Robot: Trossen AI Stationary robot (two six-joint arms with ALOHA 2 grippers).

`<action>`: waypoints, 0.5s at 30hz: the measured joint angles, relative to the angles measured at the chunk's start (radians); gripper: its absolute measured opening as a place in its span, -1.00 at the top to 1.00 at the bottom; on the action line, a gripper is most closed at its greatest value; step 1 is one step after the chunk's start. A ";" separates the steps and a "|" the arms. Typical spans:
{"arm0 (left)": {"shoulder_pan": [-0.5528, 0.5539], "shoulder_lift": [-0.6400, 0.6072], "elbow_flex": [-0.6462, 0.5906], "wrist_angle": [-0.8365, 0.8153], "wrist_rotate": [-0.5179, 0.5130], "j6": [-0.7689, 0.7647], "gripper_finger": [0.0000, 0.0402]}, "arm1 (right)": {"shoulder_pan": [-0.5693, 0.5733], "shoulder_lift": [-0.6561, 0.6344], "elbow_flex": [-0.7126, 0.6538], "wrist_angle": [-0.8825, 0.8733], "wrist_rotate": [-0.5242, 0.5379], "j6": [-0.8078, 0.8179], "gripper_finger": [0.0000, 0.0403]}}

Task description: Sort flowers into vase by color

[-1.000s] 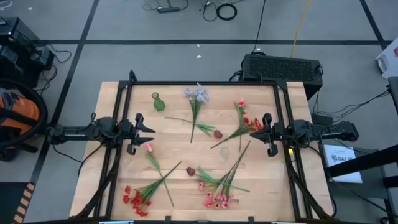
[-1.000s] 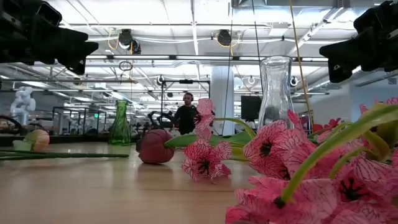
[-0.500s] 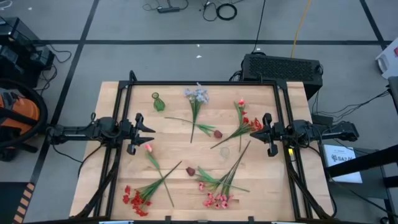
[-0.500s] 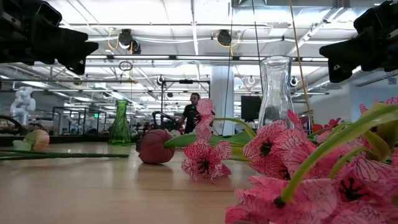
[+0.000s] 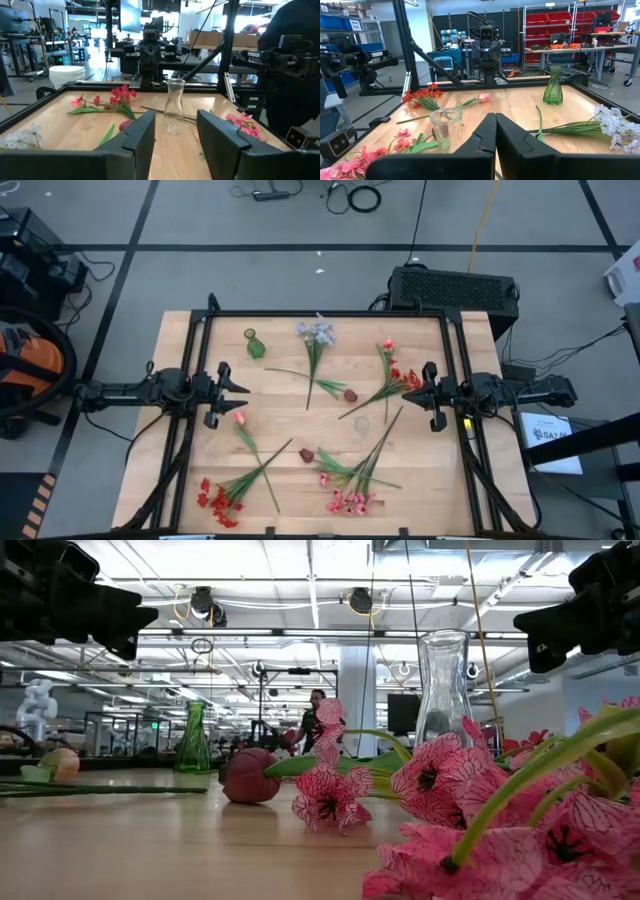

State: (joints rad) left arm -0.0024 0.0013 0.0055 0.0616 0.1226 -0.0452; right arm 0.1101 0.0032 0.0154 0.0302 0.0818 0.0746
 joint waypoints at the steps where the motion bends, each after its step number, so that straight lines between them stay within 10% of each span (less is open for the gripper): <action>1: 0.000 0.000 0.000 0.000 0.000 0.000 0.24 | 0.000 0.000 0.000 0.000 0.000 0.000 1.00; 15: 0.000 0.000 0.000 0.000 0.000 0.000 0.24 | 0.000 0.000 0.000 0.021 0.003 0.000 1.00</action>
State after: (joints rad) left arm -0.0025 0.0011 0.0054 0.0620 0.1226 -0.0453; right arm 0.1104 0.0029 0.0151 0.0510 0.0845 0.0746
